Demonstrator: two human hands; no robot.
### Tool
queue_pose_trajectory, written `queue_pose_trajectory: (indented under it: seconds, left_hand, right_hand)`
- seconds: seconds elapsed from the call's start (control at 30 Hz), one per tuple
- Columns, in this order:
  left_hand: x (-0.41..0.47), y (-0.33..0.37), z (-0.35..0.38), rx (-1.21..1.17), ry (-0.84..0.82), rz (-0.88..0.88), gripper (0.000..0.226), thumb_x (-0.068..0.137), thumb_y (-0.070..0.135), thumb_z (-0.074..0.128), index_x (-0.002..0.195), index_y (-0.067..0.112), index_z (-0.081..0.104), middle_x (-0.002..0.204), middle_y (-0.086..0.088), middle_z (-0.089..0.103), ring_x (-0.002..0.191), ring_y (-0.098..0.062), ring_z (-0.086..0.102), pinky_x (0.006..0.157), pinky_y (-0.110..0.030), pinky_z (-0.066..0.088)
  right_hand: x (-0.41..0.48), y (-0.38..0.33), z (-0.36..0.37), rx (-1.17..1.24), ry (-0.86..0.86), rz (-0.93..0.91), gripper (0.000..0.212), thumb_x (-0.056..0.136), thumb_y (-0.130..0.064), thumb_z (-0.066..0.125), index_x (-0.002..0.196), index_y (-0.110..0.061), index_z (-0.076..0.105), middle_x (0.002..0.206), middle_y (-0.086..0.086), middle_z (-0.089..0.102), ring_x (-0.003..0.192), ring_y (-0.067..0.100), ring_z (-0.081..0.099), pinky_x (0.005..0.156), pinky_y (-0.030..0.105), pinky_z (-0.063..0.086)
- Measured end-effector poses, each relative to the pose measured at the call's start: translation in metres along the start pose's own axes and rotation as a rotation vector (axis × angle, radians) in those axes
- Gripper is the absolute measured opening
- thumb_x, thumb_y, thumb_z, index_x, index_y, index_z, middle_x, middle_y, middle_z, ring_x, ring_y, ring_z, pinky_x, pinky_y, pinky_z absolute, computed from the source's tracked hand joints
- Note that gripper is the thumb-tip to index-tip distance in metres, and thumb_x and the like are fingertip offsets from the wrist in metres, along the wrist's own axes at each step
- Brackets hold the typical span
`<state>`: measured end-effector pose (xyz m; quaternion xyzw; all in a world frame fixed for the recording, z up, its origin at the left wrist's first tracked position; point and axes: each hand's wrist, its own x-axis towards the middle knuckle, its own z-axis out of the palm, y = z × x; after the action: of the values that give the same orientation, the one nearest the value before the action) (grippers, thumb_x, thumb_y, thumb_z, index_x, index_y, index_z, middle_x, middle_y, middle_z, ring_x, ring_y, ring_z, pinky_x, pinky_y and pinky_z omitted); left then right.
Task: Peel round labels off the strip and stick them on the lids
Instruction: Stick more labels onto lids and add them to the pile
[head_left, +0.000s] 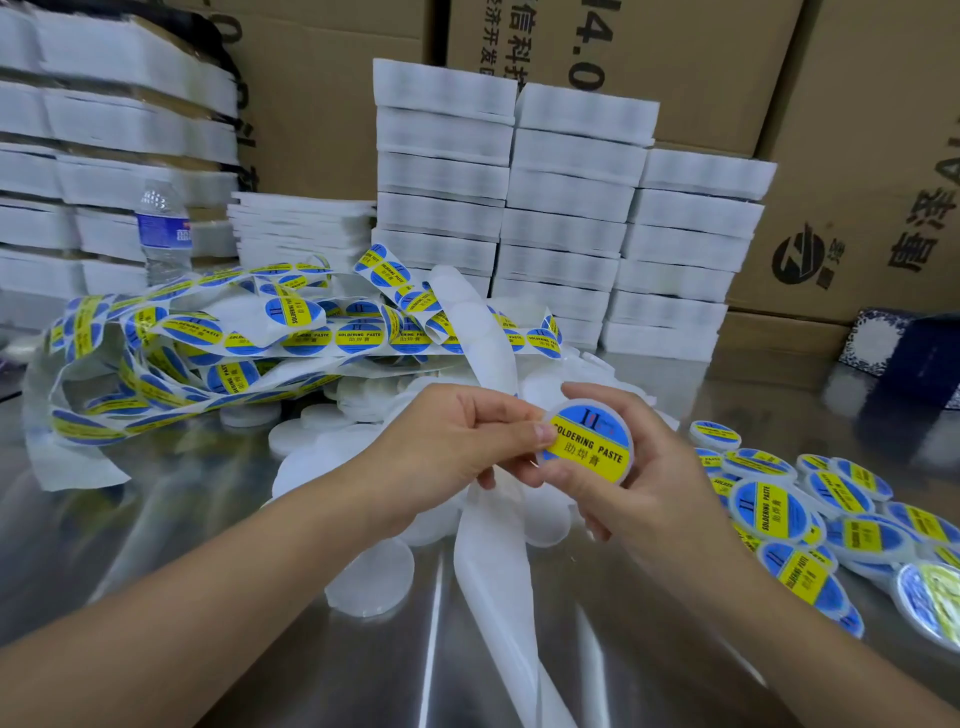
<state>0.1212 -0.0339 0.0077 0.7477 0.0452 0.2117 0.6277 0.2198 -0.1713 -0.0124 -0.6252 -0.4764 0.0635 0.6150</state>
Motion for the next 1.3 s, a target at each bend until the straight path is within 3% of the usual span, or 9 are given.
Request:
queue_pose_trajectory:
  seconds: [0.1, 0.3, 0.47, 0.67, 0.77, 0.9, 1.03, 1.1, 1.3]
  left_hand:
    - [-0.0002, -0.0008, -0.0002, 0.025, -0.019, -0.007, 0.022, 0.083, 0.016, 0.068, 0.069, 0.031, 0.077, 0.064, 0.004, 0.072, 0.055, -0.001, 0.063, 0.047, -0.011, 0.042]
    - [-0.0034, -0.0018, 0.0005, 0.045, -0.077, -0.019, 0.014, 0.084, 0.018, 0.067, 0.075, 0.023, 0.076, 0.062, 0.003, 0.071, 0.057, -0.004, 0.066, 0.05, -0.012, 0.044]
    - [-0.0049, 0.0008, 0.0018, -0.022, -0.101, -0.025, 0.014, 0.081, 0.029, 0.061, 0.078, 0.022, 0.073, 0.068, 0.003, 0.073, 0.062, -0.009, 0.07, 0.051, -0.013, 0.047]
    - [-0.006, 0.0008, 0.0014, -0.038, -0.096, -0.035, 0.022, 0.094, 0.016, 0.052, 0.083, 0.017, 0.071, 0.064, -0.002, 0.07, 0.062, -0.014, 0.071, 0.051, -0.016, 0.049]
    - [-0.0053, 0.0025, -0.0007, -0.083, -0.098, -0.049, 0.021, 0.093, 0.012, 0.054, 0.082, 0.015, 0.072, 0.066, -0.006, 0.072, 0.061, -0.017, 0.071, 0.052, -0.019, 0.05]
    - [-0.007, 0.0041, 0.0005, -0.042, -0.124, -0.032, 0.009, 0.07, 0.019, 0.07, 0.073, 0.025, 0.076, 0.07, -0.003, 0.074, 0.062, -0.013, 0.07, 0.054, -0.016, 0.049]
    - [-0.0055, 0.0014, -0.0004, -0.011, -0.104, -0.02, 0.024, 0.076, 0.003, 0.075, 0.072, 0.026, 0.076, 0.068, -0.003, 0.074, 0.059, -0.01, 0.069, 0.053, -0.015, 0.049]
    - [-0.0055, 0.0015, -0.0011, -0.013, -0.102, -0.021, 0.025, 0.078, 0.002, 0.071, 0.071, 0.026, 0.075, 0.068, -0.004, 0.074, 0.059, -0.01, 0.069, 0.053, -0.015, 0.049]
    - [-0.0045, -0.0003, 0.001, -0.038, -0.098, -0.015, 0.033, 0.079, 0.0, 0.069, 0.068, 0.031, 0.076, 0.065, -0.001, 0.073, 0.056, -0.009, 0.068, 0.051, -0.016, 0.049]
  right_hand:
    - [-0.0002, -0.0023, -0.0012, -0.094, 0.006, 0.005, 0.046, 0.054, -0.045, 0.078, 0.097, -0.04, 0.061, 0.072, -0.01, 0.066, 0.051, 0.001, 0.056, 0.048, 0.009, 0.041]
    - [0.0018, -0.0037, -0.0049, -0.233, -0.008, 0.04, 0.031, 0.058, -0.043, 0.083, 0.078, -0.029, 0.063, 0.063, -0.008, 0.064, 0.054, 0.002, 0.053, 0.051, 0.013, 0.04]
    - [0.0033, -0.0066, -0.0037, -0.251, 0.047, 0.02, 0.034, 0.055, -0.059, 0.067, 0.073, -0.03, 0.063, 0.058, -0.011, 0.06, 0.052, 0.0, 0.05, 0.05, 0.009, 0.037]
    - [0.0034, -0.0079, -0.0028, -0.27, 0.084, 0.014, 0.049, 0.06, -0.066, 0.056, 0.069, -0.019, 0.064, 0.055, -0.011, 0.056, 0.049, 0.001, 0.046, 0.048, 0.01, 0.035]
    - [0.004, -0.0065, -0.0024, -0.29, 0.096, 0.026, 0.052, 0.064, -0.066, 0.051, 0.07, -0.016, 0.062, 0.051, -0.011, 0.05, 0.044, 0.003, 0.041, 0.044, 0.011, 0.032]
    - [0.0047, -0.0051, -0.0017, -0.304, 0.093, 0.049, 0.047, 0.068, -0.067, 0.043, 0.059, -0.022, 0.054, 0.046, -0.01, 0.046, 0.04, 0.004, 0.042, 0.043, 0.014, 0.033]
    - [0.0047, -0.0058, -0.0001, -0.259, 0.095, 0.068, 0.049, 0.072, -0.065, 0.041, 0.058, -0.019, 0.052, 0.044, -0.005, 0.042, 0.035, 0.009, 0.042, 0.038, 0.017, 0.033]
    - [0.0042, -0.0069, 0.0014, -0.209, 0.096, 0.095, 0.042, 0.075, -0.059, 0.04, 0.055, -0.024, 0.053, 0.041, -0.007, 0.042, 0.033, 0.008, 0.041, 0.035, 0.015, 0.032]
    - [0.0039, -0.0052, 0.0003, -0.12, 0.105, 0.156, 0.049, 0.082, -0.053, 0.035, 0.062, -0.011, 0.05, 0.033, -0.003, 0.045, 0.027, 0.009, 0.04, 0.031, 0.014, 0.03]
